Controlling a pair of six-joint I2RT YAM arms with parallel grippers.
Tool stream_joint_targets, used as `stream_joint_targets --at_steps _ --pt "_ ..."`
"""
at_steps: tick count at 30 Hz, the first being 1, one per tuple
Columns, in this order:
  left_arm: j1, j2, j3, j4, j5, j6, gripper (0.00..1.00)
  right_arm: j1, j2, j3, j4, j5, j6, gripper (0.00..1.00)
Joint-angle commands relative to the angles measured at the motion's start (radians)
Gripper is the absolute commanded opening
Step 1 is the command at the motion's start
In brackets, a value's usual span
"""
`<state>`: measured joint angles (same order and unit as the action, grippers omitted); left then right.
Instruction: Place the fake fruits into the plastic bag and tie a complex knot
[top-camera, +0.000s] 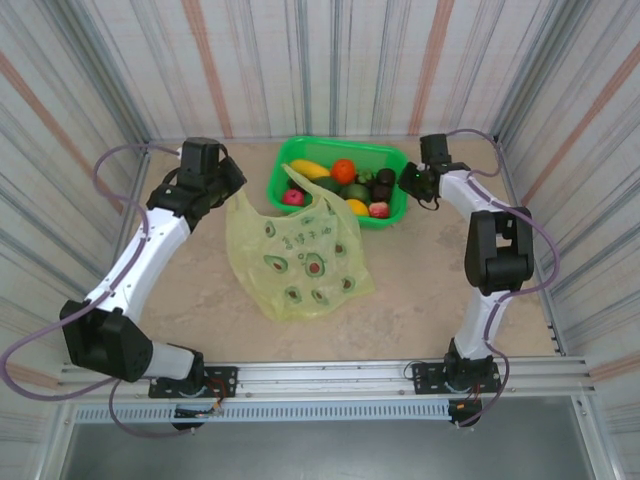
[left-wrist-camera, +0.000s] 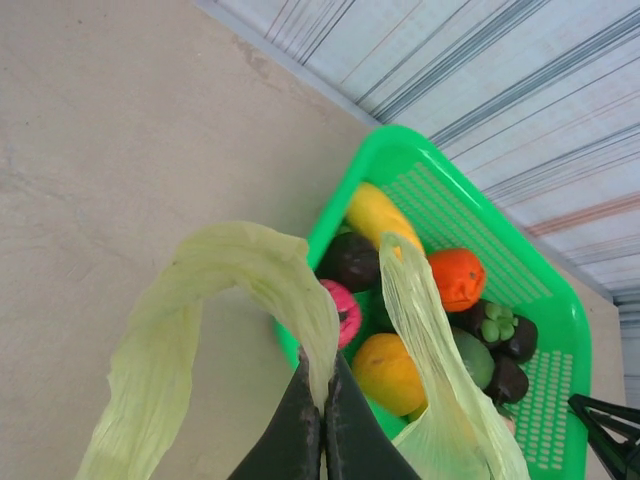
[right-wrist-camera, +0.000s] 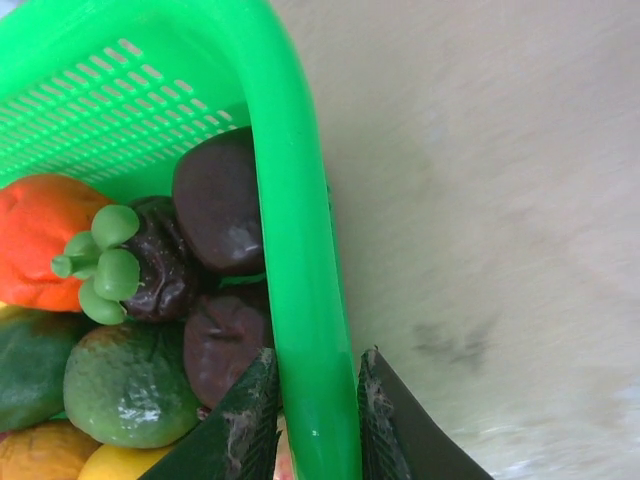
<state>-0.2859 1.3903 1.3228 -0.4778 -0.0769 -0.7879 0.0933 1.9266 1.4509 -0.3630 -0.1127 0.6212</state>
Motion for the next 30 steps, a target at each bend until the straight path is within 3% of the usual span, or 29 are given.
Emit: stream_joint_targets --at_steps 1,4,7,10,13,15,21,23,28,30 --pt "0.004 0.032 0.049 0.029 -0.007 0.005 0.0 -0.038 -0.026 -0.017 -0.036 0.041 -0.004 0.29" --pt "0.004 0.072 0.09 0.042 0.042 0.033 0.0 -0.038 -0.075 -0.024 -0.018 0.013 -0.038 0.42" --pt "0.004 0.117 0.15 0.065 0.101 0.082 0.0 -0.032 -0.172 -0.043 0.003 -0.002 -0.058 0.61" --pt "0.003 0.165 0.246 0.087 0.185 0.167 0.0 0.0 -0.285 -0.056 0.004 -0.007 -0.083 0.65" --pt "-0.007 0.193 0.35 0.113 0.268 0.314 0.0 0.039 -0.423 -0.117 0.058 -0.08 -0.084 0.59" --pt "-0.013 0.192 0.405 0.132 0.326 0.396 0.0 0.085 -0.519 -0.174 0.115 -0.138 -0.076 0.5" --pt "-0.05 0.102 0.394 0.287 0.553 0.486 0.0 0.213 -0.707 -0.238 0.123 -0.137 -0.129 0.33" --pt "-0.088 0.023 0.309 0.339 0.585 0.51 0.0 0.223 -0.755 -0.251 0.129 -0.161 -0.133 0.33" --pt "-0.194 -0.279 -0.074 0.454 0.57 0.613 0.0 0.286 -0.845 -0.264 0.106 -0.164 -0.19 0.34" --pt "-0.226 -0.4 -0.235 0.492 0.614 0.628 0.0 0.328 -0.871 -0.266 0.085 -0.167 -0.219 0.33"
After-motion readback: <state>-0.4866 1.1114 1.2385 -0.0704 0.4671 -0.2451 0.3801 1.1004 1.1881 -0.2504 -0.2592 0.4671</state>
